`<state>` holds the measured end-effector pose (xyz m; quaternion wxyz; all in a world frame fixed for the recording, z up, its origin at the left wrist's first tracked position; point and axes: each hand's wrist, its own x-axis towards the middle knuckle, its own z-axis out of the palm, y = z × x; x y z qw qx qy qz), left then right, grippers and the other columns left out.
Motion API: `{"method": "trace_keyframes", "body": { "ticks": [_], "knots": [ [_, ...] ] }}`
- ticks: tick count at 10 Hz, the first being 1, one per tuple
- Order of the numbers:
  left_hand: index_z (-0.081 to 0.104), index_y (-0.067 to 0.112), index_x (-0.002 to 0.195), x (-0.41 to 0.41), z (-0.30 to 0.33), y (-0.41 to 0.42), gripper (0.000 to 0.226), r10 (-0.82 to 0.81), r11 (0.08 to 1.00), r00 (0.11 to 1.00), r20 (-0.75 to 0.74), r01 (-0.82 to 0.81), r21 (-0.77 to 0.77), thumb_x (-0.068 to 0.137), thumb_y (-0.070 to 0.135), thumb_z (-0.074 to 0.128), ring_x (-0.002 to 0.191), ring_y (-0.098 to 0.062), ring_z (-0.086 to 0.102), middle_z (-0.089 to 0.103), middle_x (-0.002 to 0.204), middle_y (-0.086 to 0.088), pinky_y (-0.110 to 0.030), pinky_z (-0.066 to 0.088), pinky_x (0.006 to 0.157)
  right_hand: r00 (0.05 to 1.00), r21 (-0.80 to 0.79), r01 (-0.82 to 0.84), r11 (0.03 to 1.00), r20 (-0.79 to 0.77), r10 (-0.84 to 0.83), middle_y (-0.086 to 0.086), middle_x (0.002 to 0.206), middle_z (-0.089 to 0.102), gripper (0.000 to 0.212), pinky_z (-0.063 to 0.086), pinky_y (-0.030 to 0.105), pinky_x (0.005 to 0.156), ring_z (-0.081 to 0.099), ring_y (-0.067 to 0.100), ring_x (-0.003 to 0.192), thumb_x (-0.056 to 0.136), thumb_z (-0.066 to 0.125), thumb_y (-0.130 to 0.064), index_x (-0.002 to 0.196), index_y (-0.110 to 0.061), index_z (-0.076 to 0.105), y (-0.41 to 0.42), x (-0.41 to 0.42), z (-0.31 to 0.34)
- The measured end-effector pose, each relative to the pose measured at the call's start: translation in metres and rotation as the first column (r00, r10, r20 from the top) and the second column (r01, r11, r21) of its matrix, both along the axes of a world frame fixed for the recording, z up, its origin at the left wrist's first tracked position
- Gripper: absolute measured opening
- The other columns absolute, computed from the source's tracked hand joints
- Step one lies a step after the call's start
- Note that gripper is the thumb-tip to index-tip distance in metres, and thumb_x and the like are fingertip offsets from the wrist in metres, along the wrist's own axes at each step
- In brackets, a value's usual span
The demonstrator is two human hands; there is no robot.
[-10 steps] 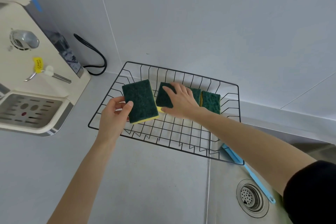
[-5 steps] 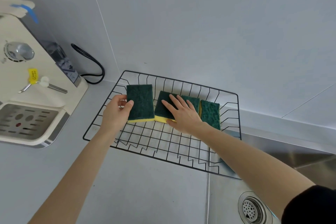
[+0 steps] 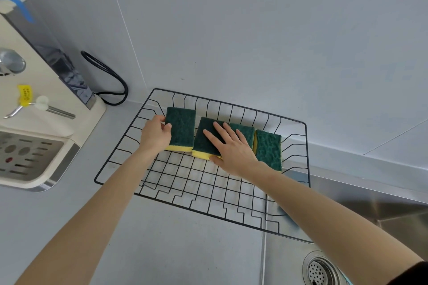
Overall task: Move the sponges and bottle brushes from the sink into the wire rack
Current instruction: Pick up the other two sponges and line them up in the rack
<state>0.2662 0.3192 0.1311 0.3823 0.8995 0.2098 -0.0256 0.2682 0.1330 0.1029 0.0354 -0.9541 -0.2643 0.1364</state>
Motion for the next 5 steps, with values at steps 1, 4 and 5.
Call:
{"method": "trace_keyframes", "body": {
  "ticks": [1, 4, 5],
  "knots": [
    [0.044, -0.001, 0.127, 0.005, -0.007, 0.000, 0.034, -0.001, 1.000, 1.000, -0.016, 0.001, 0.026, 0.096, 0.013, 0.038, 0.114, -0.035, 0.052, 0.051, 0.128, -0.023, -0.034, 0.041, 0.084, 1.000, -0.002, 0.000, 1.000, 0.004, 0.000, 0.002, 0.161, -0.007, 0.067, -0.001, 0.044, 0.120, -0.007, 0.024, 0.149, 0.096, 0.038, -0.041, 0.150, -0.031, -0.001, 0.000, -0.001, -0.002],
    [0.045, -0.001, 0.127, 0.009, -0.017, -0.009, 0.035, -0.001, 0.992, 0.998, 0.061, -0.006, 0.126, 0.096, 0.011, 0.038, 0.111, -0.038, 0.050, 0.047, 0.124, -0.028, -0.041, 0.042, 0.092, 1.000, 0.001, -0.007, 1.000, 0.008, 0.007, 0.002, 0.161, -0.009, 0.067, -0.002, 0.044, 0.120, -0.008, 0.025, 0.148, 0.097, 0.037, -0.041, 0.149, -0.031, -0.003, 0.000, -0.001, -0.003],
    [0.044, -0.002, 0.127, 0.008, -0.019, -0.010, 0.035, -0.018, 0.992, 0.999, 0.047, 0.011, 0.129, 0.096, 0.010, 0.037, 0.109, -0.039, 0.050, 0.047, 0.124, -0.029, -0.040, 0.042, 0.091, 1.000, 0.003, -0.011, 1.000, 0.014, 0.010, 0.002, 0.161, -0.009, 0.067, -0.002, 0.044, 0.120, -0.008, 0.025, 0.148, 0.097, 0.036, -0.041, 0.149, -0.031, -0.003, -0.001, -0.001, -0.004]
  ]
}}
